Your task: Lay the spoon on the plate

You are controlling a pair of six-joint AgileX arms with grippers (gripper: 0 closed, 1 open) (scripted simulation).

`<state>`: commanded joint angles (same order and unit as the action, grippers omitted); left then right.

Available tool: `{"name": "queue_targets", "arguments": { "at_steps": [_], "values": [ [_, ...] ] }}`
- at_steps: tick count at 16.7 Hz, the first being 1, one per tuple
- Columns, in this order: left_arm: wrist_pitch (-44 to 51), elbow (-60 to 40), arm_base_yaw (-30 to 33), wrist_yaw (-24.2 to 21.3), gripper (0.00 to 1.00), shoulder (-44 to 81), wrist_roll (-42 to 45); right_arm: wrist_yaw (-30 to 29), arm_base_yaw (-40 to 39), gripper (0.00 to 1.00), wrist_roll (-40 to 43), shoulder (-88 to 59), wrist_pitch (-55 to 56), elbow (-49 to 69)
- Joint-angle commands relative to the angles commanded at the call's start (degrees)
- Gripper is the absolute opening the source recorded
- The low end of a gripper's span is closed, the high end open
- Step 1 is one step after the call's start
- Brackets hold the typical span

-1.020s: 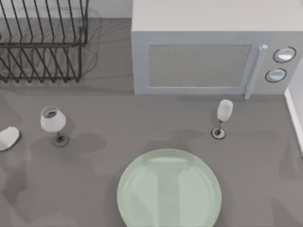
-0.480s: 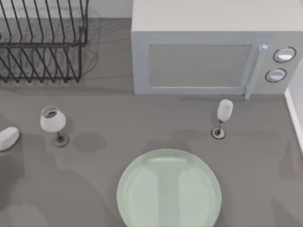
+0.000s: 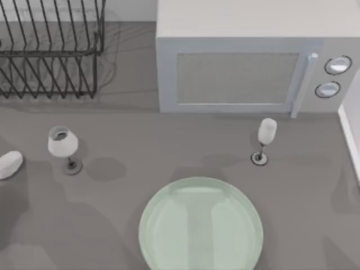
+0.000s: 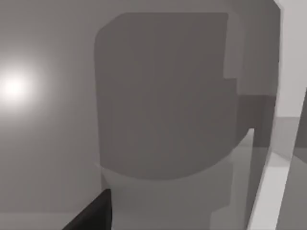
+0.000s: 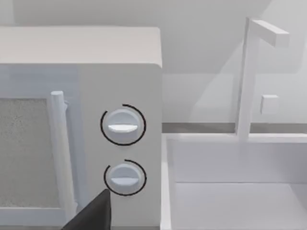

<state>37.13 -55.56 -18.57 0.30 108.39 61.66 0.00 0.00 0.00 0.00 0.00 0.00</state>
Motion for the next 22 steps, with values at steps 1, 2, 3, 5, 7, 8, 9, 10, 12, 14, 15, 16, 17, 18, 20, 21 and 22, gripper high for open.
{"name": "queue_targets", "arguments": {
  "at_steps": [1,2,3,5,7,8,9,10,12,14,15,16,17,18,20,21,22],
  "values": [
    [0.0,0.0,0.0,0.0,0.7,0.0,0.0,0.0,0.0,1.0,0.0,0.0,0.0,0.0],
    [0.0,0.0,0.0,0.0,0.62,0.0,0.0,0.0,0.0,1.0,0.0,0.0,0.0,0.0],
    [0.0,0.0,0.0,0.0,0.55,0.0,0.0,0.0,0.0,1.0,0.0,0.0,0.0,0.0],
    [0.0,0.0,0.0,0.0,0.4,0.0,0.0,0.0,0.0,1.0,0.0,0.0,0.0,0.0],
    [0.0,0.0,0.0,0.0,0.25,0.0,0.0,0.0,0.0,1.0,0.0,0.0,0.0,0.0],
    [0.0,0.0,0.0,0.0,0.17,0.0,0.0,0.0,0.0,1.0,0.0,0.0,0.0,0.0],
    [0.0,0.0,0.0,0.0,0.1,0.0,0.0,0.0,0.0,1.0,0.0,0.0,0.0,0.0],
    [0.0,0.0,0.0,0.0,0.02,0.0,0.0,0.0,0.0,1.0,0.0,0.0,0.0,0.0],
    [0.0,0.0,0.0,0.0,0.0,0.0,0.0,0.0,0.0,1.0,0.0,0.0,0.0,0.0],
    [0.0,0.0,0.0,0.0,0.0,0.0,0.0,0.0,0.0,1.0,0.0,0.0,0.0,0.0],
    [0.0,0.0,0.0,0.0,0.0,0.0,0.0,0.0,0.0,1.0,0.0,0.0,0.0,0.0],
    [0.0,0.0,0.0,0.0,0.0,0.0,0.0,0.0,0.0,1.0,0.0,0.0,0.0,0.0],
    [0.0,0.0,0.0,0.0,0.0,0.0,0.0,0.0,0.0,1.0,0.0,0.0,0.0,0.0],
    [0.0,0.0,0.0,0.0,0.0,0.0,0.0,0.0,0.0,1.0,0.0,0.0,0.0,0.0],
    [4.4,-1.3,0.1,-1.3,0.0,-3.7,-1.2,0.0,0.0,1.0,0.0,0.0,0.0,0.0],
    [5.1,-2.0,0.1,-1.3,0.0,-4.1,-1.1,0.0,0.0,1.0,0.0,0.0,0.0,0.0],
    [6.4,-3.3,0.2,-1.3,0.0,-4.7,-1.0,0.0,0.0,1.0,0.0,0.0,0.0,0.0]
  ]
}}
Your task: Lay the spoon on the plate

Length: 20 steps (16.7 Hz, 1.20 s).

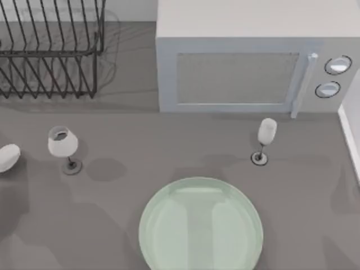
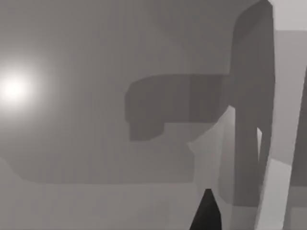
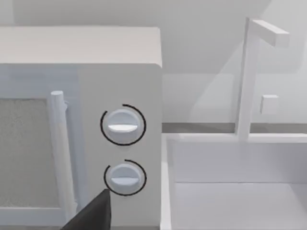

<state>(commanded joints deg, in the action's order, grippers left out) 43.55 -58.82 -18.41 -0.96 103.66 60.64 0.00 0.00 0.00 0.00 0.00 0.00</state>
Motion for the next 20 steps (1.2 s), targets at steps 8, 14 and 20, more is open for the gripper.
{"name": "queue_targets", "arguments": {
  "at_steps": [8,14,20],
  "values": [
    [19.9,-11.5,0.3,0.0,0.0,-6.8,-0.2,0.0,0.0,1.0,0.0,0.0,0.0,0.0],
    [20.6,-12.0,0.1,0.0,0.0,-7.3,-0.4,0.0,0.0,1.0,0.0,0.0,0.0,0.0],
    [19.0,-13.8,3.1,1.6,0.0,-6.7,-11.8,0.0,0.0,1.0,0.0,0.0,0.0,0.0]
  ]
}}
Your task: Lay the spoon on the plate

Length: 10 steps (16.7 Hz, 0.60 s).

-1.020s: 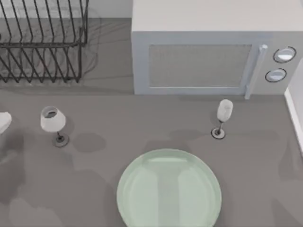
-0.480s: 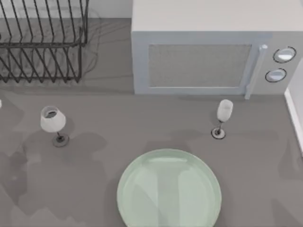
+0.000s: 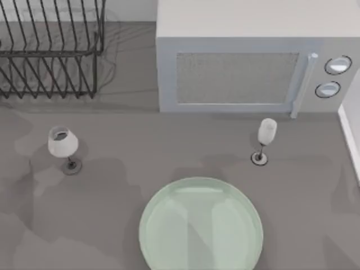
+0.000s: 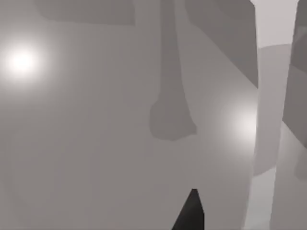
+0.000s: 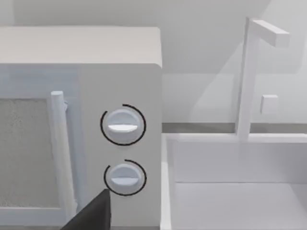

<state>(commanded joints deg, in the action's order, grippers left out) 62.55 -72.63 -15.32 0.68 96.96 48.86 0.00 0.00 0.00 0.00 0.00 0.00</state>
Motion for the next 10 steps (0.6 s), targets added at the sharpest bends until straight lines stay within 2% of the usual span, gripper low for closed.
{"name": "queue_targets", "arguments": {
  "at_steps": [4,10],
  "values": [
    [-2.4,-2.9,5.0,2.5,0.0,0.8,-18.3,0.0,0.0,1.0,0.0,0.0,0.0,0.0],
    [-6.5,-8.3,15.9,6.7,0.0,2.2,-54.6,0.0,0.0,1.0,0.0,0.0,0.0,0.0]
  ]
}}
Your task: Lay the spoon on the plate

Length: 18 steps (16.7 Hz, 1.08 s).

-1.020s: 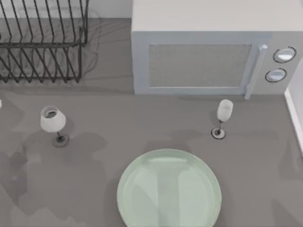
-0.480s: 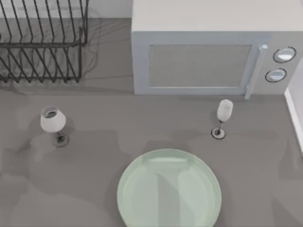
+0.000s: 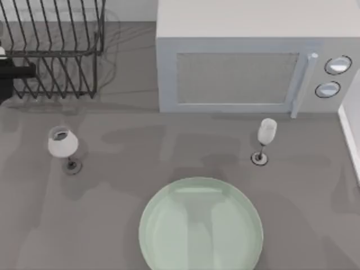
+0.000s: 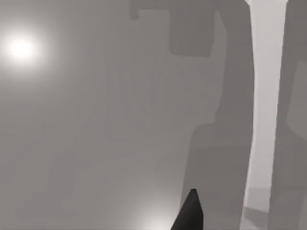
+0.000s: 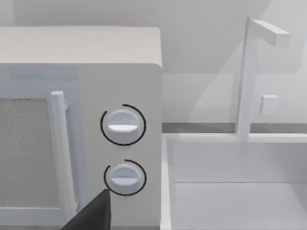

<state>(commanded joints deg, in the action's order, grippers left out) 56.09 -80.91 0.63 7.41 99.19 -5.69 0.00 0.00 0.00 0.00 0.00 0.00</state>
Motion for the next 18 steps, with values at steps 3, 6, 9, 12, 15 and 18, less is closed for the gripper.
{"name": "queue_targets", "arguments": {
  "at_steps": [3,6,9,12,15,18],
  "values": [
    [-1.3,-2.5,6.7,1.5,0.0,1.1,-20.3,0.0,0.0,1.0,0.0,0.0,0.0,0.0],
    [-2.0,-4.4,14.1,2.2,0.0,2.6,-40.8,0.0,0.0,1.0,0.0,0.0,0.0,0.0],
    [-1.8,-5.6,21.8,2.0,0.0,4.5,-60.7,0.0,0.0,1.0,0.0,0.0,0.0,0.0],
    [-0.9,-6.1,29.4,1.0,0.0,6.5,-79.3,0.0,0.0,1.0,0.0,0.0,0.0,0.0],
    [0.5,-6.2,36.6,-0.5,0.0,8.4,-96.0,0.0,0.0,1.0,0.0,0.0,0.0,0.0],
    [2.3,-6.0,43.1,-2.3,0.0,10.2,-110.4,0.0,0.0,1.0,0.0,0.0,0.0,0.0]
  ]
}}
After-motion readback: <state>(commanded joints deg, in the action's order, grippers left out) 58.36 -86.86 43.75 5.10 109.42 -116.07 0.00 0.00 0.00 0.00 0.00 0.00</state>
